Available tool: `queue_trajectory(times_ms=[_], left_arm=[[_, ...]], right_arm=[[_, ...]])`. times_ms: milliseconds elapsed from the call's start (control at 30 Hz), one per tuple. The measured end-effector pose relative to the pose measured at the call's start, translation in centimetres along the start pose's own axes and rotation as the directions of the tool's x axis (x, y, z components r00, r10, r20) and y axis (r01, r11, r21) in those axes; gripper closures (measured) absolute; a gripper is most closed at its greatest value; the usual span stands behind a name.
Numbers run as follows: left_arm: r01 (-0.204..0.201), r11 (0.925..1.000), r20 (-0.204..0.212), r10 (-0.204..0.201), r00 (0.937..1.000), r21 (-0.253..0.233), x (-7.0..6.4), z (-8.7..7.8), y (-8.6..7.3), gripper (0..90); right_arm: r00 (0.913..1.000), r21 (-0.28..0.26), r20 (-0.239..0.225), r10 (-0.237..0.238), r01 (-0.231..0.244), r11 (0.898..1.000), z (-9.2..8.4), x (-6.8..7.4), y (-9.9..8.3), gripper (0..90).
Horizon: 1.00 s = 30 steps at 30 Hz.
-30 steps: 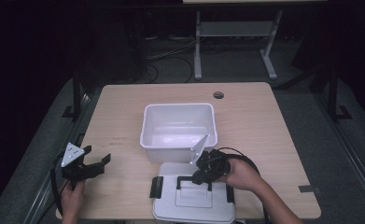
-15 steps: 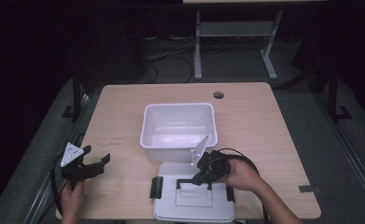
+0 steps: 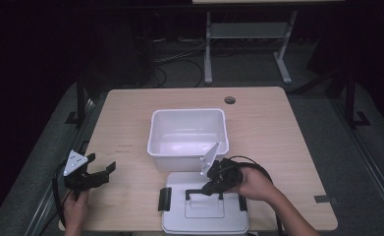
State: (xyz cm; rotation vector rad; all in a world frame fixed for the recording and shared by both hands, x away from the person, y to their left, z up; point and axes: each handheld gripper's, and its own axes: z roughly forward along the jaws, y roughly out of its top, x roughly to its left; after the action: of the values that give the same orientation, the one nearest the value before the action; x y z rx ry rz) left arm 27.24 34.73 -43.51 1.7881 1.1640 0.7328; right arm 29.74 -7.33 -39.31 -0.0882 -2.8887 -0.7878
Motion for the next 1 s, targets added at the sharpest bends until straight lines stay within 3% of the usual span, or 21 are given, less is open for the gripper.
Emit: queue_trajectory(times_ms=[333, 1000], left_arm=[[-0.001, 1.0000, 0.000, 0.001, 1.0000, 0.002, 0.0, 0.0, 0.0, 14.8], [0.007, 1.0000, -0.002, -0.007, 1.0000, 0.004, 0.2, 0.0, -0.1, 14.8]], right_arm=[[0.9999, -0.008, -0.009, -0.010, 0.010, 1.000, -0.5, 0.5, 0.4, 84.6], [0.9991, -0.038, -0.007, -0.042, 0.041, 0.998, -3.4, 2.1, 2.2, 84.6]])
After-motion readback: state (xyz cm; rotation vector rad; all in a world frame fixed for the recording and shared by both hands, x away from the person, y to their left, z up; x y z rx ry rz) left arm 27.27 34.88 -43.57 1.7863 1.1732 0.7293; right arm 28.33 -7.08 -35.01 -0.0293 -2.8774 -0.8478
